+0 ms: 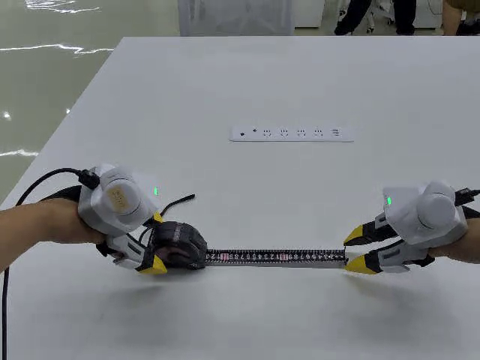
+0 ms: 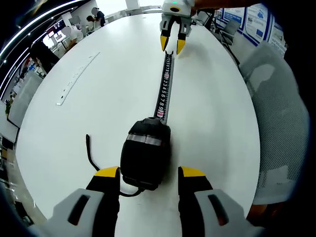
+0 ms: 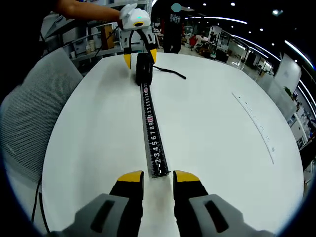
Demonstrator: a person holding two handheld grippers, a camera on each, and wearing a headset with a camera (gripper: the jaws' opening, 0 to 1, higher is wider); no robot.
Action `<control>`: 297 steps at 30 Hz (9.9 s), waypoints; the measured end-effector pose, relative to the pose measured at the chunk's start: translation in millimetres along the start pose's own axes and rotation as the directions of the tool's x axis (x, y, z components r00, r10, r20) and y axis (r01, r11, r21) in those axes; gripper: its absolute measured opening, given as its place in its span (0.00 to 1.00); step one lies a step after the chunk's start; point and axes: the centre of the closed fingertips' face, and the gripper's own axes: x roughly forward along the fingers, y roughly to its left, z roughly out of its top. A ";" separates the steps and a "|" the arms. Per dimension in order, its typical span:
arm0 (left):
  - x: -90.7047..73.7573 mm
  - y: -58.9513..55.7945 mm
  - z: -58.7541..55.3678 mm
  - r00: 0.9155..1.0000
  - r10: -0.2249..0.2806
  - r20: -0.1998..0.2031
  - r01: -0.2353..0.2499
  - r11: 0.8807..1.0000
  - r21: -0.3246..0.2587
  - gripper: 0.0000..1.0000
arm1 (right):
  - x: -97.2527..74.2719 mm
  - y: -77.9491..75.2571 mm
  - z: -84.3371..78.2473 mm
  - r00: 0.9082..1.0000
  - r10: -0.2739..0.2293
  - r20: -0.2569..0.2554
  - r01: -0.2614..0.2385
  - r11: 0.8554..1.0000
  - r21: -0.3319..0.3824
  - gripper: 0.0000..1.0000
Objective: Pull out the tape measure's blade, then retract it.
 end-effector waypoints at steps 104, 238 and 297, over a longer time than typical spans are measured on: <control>-72.6 -85.3 38.8 0.820 0.513 0.256 -0.225 0.698 -0.679 0.99 | -72.1 88.4 64.9 0.826 -0.559 0.070 0.416 0.689 0.594 0.91; -17.3 10.9 28.6 0.681 0.730 -0.060 -0.419 0.321 -0.849 0.92 | -10.0 8.4 31.9 0.981 0.045 0.189 -0.041 0.999 -0.029 0.43; 10.0 15.8 23.9 0.702 0.703 -0.114 -0.349 0.201 -0.915 0.66 | 15.1 -1.6 1.4 0.985 0.094 0.147 -0.076 0.989 -0.125 0.15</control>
